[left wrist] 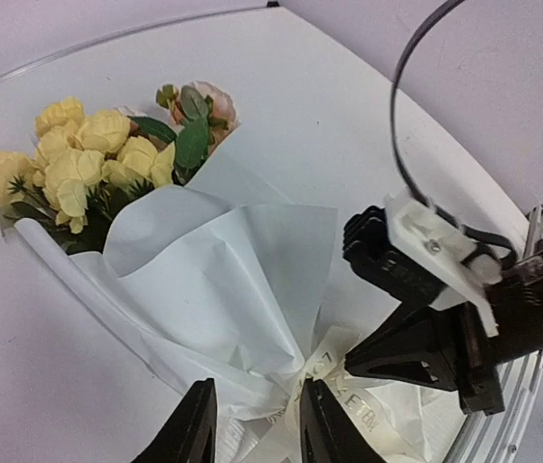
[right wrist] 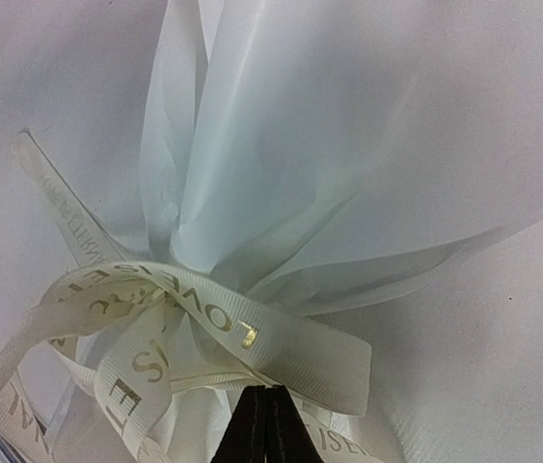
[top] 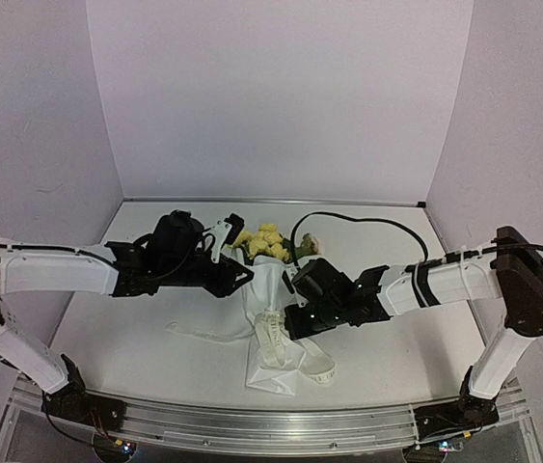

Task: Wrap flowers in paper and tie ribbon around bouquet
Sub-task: Cross the half-tied ribbon over the folded bouquet.

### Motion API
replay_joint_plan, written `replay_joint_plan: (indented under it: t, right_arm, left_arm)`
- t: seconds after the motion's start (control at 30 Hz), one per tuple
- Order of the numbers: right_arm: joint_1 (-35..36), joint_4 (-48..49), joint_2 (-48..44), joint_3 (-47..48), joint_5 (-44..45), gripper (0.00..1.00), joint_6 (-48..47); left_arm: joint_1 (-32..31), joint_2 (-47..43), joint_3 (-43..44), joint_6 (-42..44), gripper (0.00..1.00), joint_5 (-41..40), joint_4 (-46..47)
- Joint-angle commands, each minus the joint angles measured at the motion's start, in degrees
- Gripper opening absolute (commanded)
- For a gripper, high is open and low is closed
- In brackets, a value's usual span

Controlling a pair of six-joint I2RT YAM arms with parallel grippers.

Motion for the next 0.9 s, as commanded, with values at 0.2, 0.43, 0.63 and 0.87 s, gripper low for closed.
replay_joint_plan:
  t: [0.2, 0.43, 0.63, 0.87]
  right_arm:
    - [-0.1, 3.6, -2.9, -1.9, 1.7, 0.00, 0.6]
    - [-0.1, 4.4, -3.2, -2.4, 1.7, 0.00, 0.7]
    - [-0.2, 4.6, -3.5, -2.8, 1.7, 0.00, 0.7]
    - [-0.1, 4.8, -3.4, -2.7, 1.7, 0.00, 0.6]
  left_arm:
    - [1.1, 13.9, 14.9, 10.1, 0.32, 17.1, -16.7]
    - [1.1, 18.4, 17.1, 12.3, 0.35, 15.6, -18.6]
    - [1.1, 20.3, 17.5, 13.0, 0.35, 15.7, -16.5]
    - [1.1, 21.9, 18.4, 13.0, 0.32, 18.1, -15.7]
